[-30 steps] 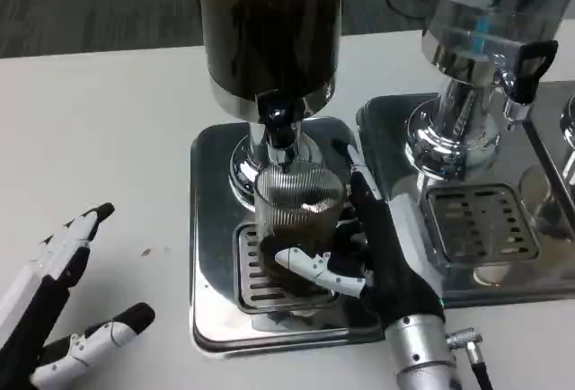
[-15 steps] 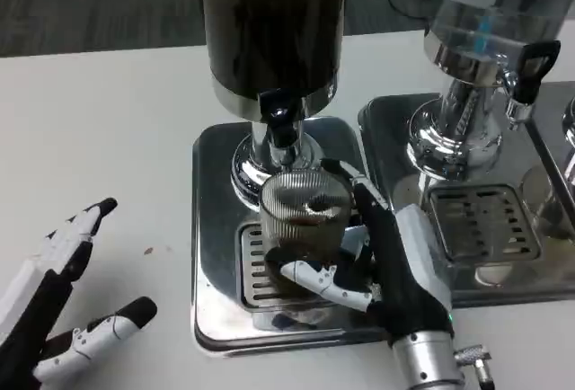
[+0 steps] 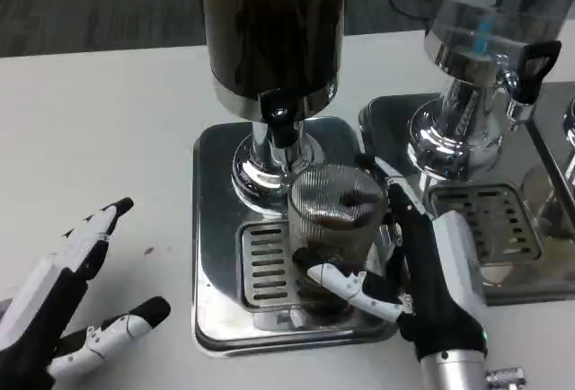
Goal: Grasp the cup under the faucet to collect the drink, then remove the cup.
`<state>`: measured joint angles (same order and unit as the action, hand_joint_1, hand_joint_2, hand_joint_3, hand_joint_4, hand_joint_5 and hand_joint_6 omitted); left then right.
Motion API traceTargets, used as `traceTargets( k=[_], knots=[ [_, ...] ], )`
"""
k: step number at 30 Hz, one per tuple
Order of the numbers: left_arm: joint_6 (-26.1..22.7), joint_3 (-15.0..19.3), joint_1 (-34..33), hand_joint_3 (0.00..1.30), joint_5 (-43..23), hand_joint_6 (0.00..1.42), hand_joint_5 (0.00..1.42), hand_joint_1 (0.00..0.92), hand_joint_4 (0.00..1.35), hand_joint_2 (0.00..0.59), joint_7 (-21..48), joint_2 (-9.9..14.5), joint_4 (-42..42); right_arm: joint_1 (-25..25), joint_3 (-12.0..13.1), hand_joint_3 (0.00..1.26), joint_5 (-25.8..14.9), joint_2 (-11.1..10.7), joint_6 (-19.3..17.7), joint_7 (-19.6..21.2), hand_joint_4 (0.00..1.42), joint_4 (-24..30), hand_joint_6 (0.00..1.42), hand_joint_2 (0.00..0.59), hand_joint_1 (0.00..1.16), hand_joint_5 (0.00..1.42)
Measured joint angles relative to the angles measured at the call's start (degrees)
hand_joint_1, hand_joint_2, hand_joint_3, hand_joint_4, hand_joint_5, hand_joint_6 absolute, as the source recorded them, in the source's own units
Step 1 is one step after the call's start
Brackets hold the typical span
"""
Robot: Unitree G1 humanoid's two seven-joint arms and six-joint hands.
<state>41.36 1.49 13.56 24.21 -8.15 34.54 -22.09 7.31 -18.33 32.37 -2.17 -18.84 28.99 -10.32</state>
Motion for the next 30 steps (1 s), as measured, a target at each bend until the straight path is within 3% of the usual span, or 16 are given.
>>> traceTargets(
  k=[14,26,30],
  knots=[
    [0.2,-0.7,-0.6,0.0,1.2,0.0,0.0,0.0,0.0,0.108,0.3,-0.1,1.4,8.1,1.2,0.23,-0.2,-2.6,-0.9,-2.0,0.62,11.2,1.32,0.153,0.93,0.9],
    [-1.2,2.4,4.1,0.0,6.7,0.0,0.0,0.0,0.0,0.107,-2.4,0.0,11.3,12.8,1.1,0.24,-0.3,-3.6,-2.9,-5.3,0.63,17.6,1.32,0.153,0.93,0.9],
    [-1.8,2.7,7.1,0.0,9.8,0.0,0.0,0.0,0.0,0.107,-3.4,0.0,14.7,14.9,0.8,0.24,-0.2,-4.9,-4.1,-7.1,0.63,20.3,1.32,0.153,0.93,0.9]
  ],
)
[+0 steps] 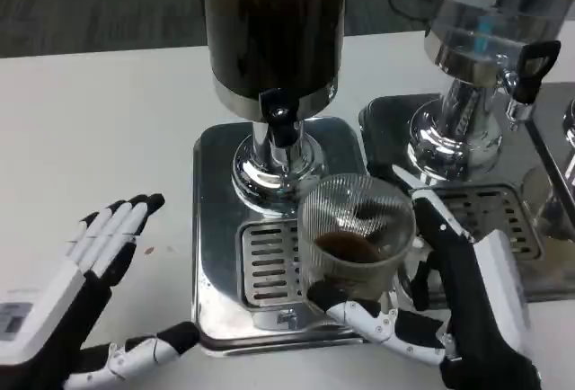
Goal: Grasp the cup under the faucet to collect the drink, then remove the cup.
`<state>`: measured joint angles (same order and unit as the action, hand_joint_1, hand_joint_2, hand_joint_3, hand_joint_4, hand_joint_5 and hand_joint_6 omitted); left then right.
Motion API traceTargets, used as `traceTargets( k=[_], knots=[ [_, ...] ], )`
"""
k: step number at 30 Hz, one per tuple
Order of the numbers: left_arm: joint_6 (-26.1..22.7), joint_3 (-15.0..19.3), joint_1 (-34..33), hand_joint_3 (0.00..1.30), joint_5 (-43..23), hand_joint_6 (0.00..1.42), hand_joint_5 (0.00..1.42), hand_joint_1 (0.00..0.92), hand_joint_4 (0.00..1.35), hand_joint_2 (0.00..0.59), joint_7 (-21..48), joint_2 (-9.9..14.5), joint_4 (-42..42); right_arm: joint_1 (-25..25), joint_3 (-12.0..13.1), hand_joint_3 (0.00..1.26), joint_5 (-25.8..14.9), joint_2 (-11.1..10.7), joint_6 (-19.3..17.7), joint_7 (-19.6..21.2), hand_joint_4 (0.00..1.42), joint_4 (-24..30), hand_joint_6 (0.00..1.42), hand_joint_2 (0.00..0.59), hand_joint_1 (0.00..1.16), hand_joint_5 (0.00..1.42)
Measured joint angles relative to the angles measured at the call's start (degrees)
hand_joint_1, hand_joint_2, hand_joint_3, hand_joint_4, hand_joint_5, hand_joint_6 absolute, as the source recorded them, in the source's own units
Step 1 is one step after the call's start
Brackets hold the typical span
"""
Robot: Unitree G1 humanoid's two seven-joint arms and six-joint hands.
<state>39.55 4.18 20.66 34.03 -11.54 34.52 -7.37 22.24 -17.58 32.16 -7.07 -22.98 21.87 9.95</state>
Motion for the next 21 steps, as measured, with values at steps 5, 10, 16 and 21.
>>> traceTargets(
  k=[5,10,16,21],
  knots=[
    [-1.3,1.1,4.0,0.0,2.4,0.0,0.0,0.0,0.0,0.108,-1.4,-0.6,3.8,2.1,-1.1,0.24,2.1,-0.6,-2.2,-0.3,0.63,3.2,1.32,0.153,0.93,0.9],
    [-2.1,1.8,6.7,0.0,2.9,0.0,0.0,0.0,0.0,0.108,-2.3,-1.4,5.9,4.1,-1.1,0.25,5.7,-2.3,-3.2,-1.0,0.63,6.0,1.32,0.153,0.93,0.91],
    [-2.1,2.1,8.9,0.0,2.8,0.0,0.0,0.0,0.0,0.108,-2.3,-1.4,7.1,6.1,-1.2,0.27,5.5,-2.5,-4.3,-1.8,0.64,6.7,1.32,0.153,0.93,0.91],
    [-2.1,2.1,10.0,0.0,2.8,0.0,0.0,0.0,0.0,0.108,-2.3,-1.4,8.1,6.3,-1.1,0.27,5.5,-2.5,-5.2,-2.0,0.64,6.7,1.32,0.158,0.93,0.91]
  ],
)
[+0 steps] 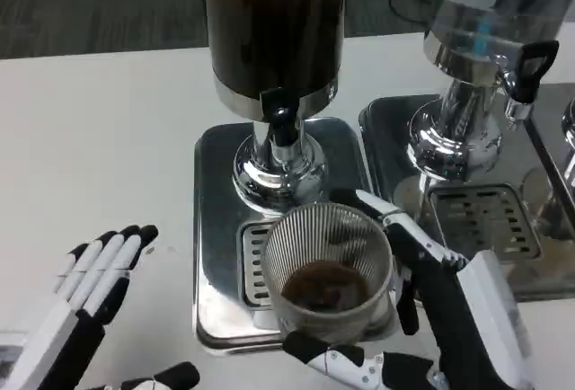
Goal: Grasp the cup under the faucet to collect the drink, then remove the cup.
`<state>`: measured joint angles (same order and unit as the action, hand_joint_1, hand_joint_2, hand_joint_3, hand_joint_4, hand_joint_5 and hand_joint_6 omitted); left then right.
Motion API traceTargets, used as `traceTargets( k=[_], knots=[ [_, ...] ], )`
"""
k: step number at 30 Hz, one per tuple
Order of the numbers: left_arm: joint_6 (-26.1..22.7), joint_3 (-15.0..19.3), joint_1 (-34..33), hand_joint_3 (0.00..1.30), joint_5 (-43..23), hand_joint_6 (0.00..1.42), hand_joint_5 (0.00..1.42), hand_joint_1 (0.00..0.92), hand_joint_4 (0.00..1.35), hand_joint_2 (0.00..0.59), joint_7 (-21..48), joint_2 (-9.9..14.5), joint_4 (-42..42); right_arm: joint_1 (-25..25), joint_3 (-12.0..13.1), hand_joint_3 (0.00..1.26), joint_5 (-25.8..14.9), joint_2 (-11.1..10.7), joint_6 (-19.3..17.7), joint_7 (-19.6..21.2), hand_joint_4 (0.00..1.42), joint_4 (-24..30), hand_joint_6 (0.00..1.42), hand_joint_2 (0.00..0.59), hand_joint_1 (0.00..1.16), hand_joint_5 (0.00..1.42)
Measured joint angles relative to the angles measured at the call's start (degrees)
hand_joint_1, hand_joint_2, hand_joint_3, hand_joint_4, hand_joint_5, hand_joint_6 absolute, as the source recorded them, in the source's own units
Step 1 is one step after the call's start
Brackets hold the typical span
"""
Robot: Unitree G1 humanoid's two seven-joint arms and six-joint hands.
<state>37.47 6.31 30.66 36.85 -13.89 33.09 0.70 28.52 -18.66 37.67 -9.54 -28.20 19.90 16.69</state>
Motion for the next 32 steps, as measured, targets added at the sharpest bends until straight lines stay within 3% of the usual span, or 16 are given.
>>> traceTargets(
  k=[23,32],
  knots=[
    [0.0,-0.4,-1.5,0.0,0.0,0.0,0.0,0.0,0.0,0.105,0.0,-0.6,-0.2,-0.1,0.7,0.27,-0.5,0.4,-0.6,0.0,0.64,0.0,1.32,0.161,0.92,0.91],
    [-1.4,-1.3,-1.9,0.0,0.1,0.0,0.0,0.0,0.0,0.105,0.0,-2.0,0.1,-0.1,2.0,0.27,-1.8,0.3,-0.6,-0.3,0.64,-0.1,1.32,0.161,0.92,0.91]
  ],
)
